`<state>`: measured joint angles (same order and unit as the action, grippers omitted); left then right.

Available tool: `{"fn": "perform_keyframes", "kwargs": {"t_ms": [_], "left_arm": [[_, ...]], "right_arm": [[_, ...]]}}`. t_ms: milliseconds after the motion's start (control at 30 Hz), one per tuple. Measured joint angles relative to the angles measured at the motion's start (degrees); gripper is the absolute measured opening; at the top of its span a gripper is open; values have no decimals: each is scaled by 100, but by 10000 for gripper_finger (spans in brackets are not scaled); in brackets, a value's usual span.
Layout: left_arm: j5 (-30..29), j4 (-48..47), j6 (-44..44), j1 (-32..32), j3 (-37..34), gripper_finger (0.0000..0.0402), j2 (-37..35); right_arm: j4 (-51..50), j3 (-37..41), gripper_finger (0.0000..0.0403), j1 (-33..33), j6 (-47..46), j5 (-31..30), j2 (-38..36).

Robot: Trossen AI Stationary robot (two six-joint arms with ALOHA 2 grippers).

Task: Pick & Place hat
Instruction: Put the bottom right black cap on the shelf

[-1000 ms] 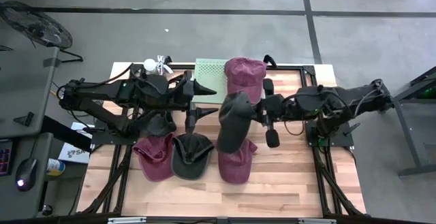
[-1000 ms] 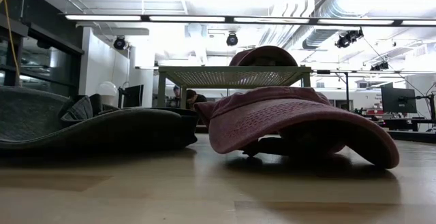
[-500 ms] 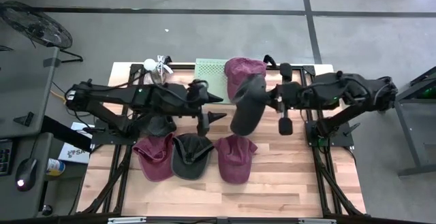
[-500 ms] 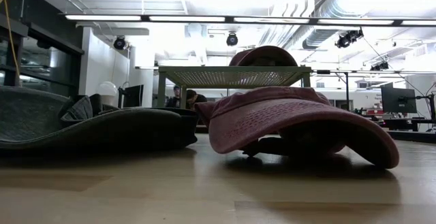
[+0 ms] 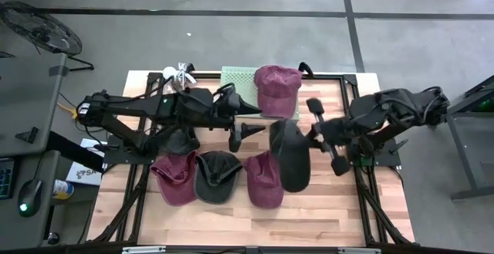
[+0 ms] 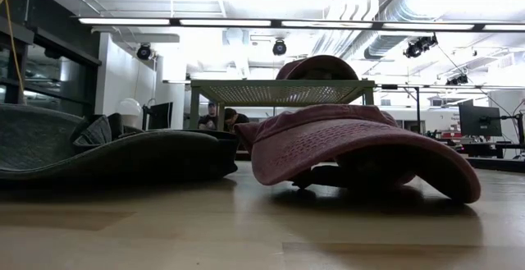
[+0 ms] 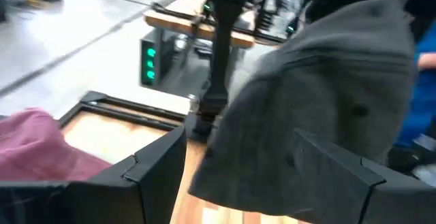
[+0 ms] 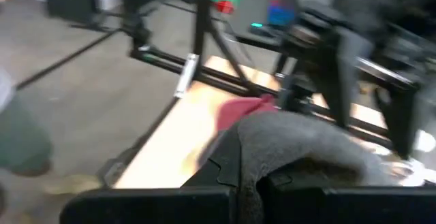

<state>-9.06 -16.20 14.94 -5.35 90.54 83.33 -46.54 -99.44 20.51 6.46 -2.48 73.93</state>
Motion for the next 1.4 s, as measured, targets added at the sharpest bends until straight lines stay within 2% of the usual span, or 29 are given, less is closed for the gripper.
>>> {"fn": "perform_keyframes", "kwargs": {"t_ms": [267,400,500,633,867,1167,1400], "left_arm": [[1954,61,-264,539,-4,261,247],[2677,581,-385,699,-1,261,377],[2970,861,-420,761,-5,261,469],[3267,1212,-408,801,-3,261,623],[3310,1565,-416,798,-2,261,845],[3731,2034,-343,785,0,261,846],[3712,2260,-267,783,0,261,845]], "right_arm": [[168,0,0,105,-2,571,0],[239,0,0,107,-37,746,0],[243,0,0,107,-117,747,0],[256,0,0,103,-149,875,0],[268,0,0,105,-151,910,0],[266,0,0,103,-151,910,0],[266,0,0,103,-151,949,30]]}}
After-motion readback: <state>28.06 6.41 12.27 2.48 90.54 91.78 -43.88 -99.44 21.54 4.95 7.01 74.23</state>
